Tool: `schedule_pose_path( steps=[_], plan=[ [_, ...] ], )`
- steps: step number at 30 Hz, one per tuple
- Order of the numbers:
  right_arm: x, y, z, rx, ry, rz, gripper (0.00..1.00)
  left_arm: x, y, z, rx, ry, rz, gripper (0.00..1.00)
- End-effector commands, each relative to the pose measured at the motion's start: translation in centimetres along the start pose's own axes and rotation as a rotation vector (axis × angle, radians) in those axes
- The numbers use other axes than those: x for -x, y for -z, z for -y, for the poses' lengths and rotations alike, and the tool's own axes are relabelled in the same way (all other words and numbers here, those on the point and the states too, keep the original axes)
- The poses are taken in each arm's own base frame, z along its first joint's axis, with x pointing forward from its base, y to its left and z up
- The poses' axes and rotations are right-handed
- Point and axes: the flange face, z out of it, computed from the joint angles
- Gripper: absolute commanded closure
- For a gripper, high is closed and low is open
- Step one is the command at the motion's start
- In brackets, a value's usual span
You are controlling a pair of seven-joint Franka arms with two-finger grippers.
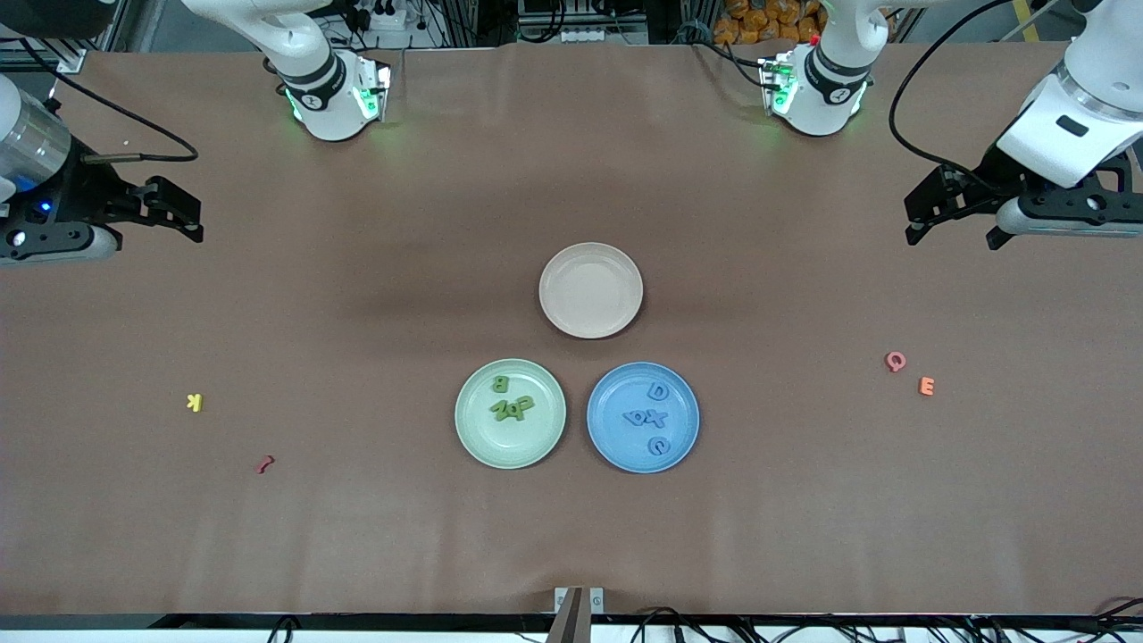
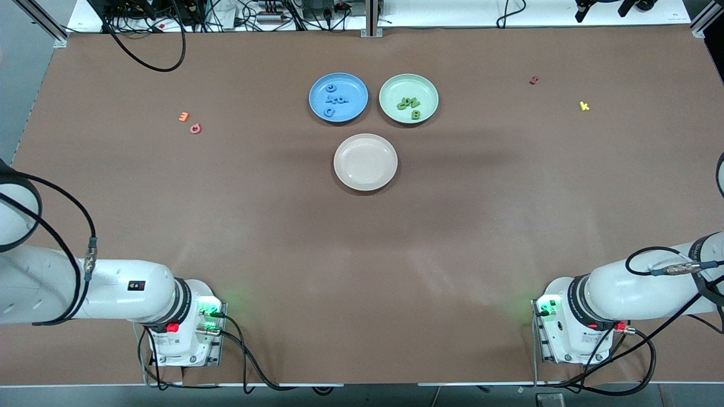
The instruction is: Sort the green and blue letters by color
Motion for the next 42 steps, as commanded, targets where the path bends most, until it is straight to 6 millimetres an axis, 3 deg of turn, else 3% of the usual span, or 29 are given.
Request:
schedule_pose_path(
  steps=[1, 24, 28, 42],
  plan=[
    [-0.1, 0.5, 0.0, 0.003, 0.011, 0.000, 0.00, 0.1, 0.3, 0.4, 0.024, -0.011, 0.027, 0.00],
    [-0.2, 0.3, -0.1, 0.005, 0.008, 0.000, 0.00, 0.0, 2.5, 1.1, 0.031, 0.002, 0.028, 0.00],
    [-0.1, 0.3, -0.1, 0.005, 0.010, 0.005, 0.00, -0.2, 3.8, 3.3, 0.027, 0.040, 0.021, 0.00],
    [-0.1, 0.3, -0.1, 0.005, 0.010, 0.005, 0.00, 0.1, 4.5, 3.8, 0.000, 0.040, 0.062, 0.00]
  ],
)
